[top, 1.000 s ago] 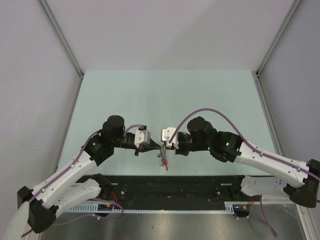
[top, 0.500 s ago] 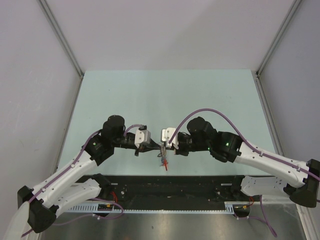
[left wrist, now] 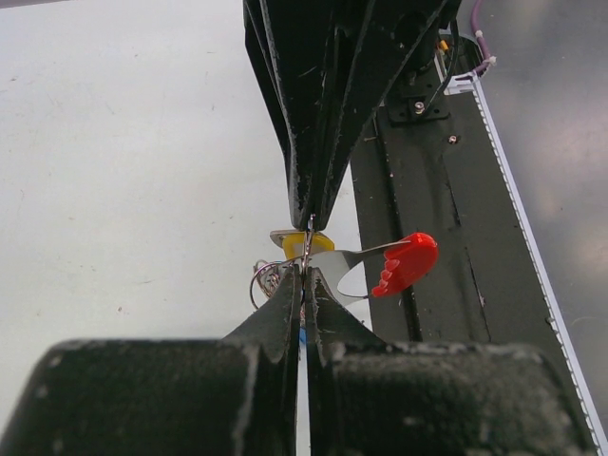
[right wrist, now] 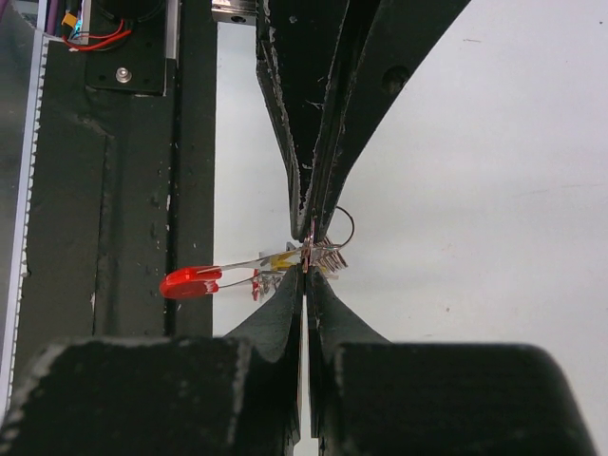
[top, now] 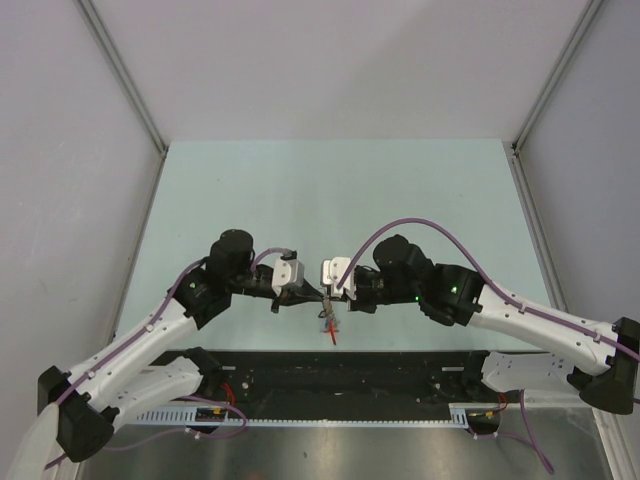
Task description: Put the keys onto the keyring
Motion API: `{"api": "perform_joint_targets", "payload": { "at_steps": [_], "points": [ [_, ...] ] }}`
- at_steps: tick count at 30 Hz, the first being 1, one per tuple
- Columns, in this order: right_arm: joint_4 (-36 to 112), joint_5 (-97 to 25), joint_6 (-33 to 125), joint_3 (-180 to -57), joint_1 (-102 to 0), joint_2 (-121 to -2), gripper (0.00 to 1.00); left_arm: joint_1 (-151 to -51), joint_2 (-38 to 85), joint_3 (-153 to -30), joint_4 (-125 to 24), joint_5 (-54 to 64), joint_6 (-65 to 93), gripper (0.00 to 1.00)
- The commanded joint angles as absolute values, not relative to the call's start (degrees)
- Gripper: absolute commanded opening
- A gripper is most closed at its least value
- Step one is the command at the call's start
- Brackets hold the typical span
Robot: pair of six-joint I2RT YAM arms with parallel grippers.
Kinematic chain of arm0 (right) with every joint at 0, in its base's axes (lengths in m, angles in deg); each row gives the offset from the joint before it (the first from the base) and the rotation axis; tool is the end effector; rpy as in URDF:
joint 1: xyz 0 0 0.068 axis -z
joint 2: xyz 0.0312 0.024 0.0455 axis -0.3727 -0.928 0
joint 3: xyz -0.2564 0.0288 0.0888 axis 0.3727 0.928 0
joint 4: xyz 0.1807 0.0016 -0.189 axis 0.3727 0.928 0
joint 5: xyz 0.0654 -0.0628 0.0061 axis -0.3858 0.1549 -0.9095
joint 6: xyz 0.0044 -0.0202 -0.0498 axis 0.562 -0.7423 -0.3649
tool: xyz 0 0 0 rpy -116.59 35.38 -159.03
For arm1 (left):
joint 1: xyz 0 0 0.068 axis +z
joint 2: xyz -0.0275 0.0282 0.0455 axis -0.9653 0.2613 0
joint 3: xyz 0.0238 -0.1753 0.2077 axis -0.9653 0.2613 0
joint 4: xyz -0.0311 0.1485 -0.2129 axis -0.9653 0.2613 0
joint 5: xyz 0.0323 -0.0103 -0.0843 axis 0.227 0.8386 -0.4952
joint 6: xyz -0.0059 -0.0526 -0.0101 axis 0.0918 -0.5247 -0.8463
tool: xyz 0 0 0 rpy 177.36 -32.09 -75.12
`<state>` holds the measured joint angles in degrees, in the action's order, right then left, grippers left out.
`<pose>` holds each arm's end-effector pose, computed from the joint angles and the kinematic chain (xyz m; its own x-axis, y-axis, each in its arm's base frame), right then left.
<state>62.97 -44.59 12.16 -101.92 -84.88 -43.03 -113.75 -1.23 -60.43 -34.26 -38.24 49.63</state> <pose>0.1012 0.2200 0.3417 0.2452 -0.4813 -0.8416 -0.9596 0.0033 -0.2814 0.1322 -0.1423 0.2968 0.0964 0.2470 -0.9642 0.9944 -0.0671 0.0822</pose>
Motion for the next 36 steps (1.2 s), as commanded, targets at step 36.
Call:
{"api": "perform_joint_targets", "payload": {
  "at_steps": [36],
  "points": [
    [61.88, -31.99, 13.17, -102.05, -89.47, -42.05, 0.0, -114.4, -6.52, -57.79, -47.72, -25.89, 22.91, 0.0]
  ]
}}
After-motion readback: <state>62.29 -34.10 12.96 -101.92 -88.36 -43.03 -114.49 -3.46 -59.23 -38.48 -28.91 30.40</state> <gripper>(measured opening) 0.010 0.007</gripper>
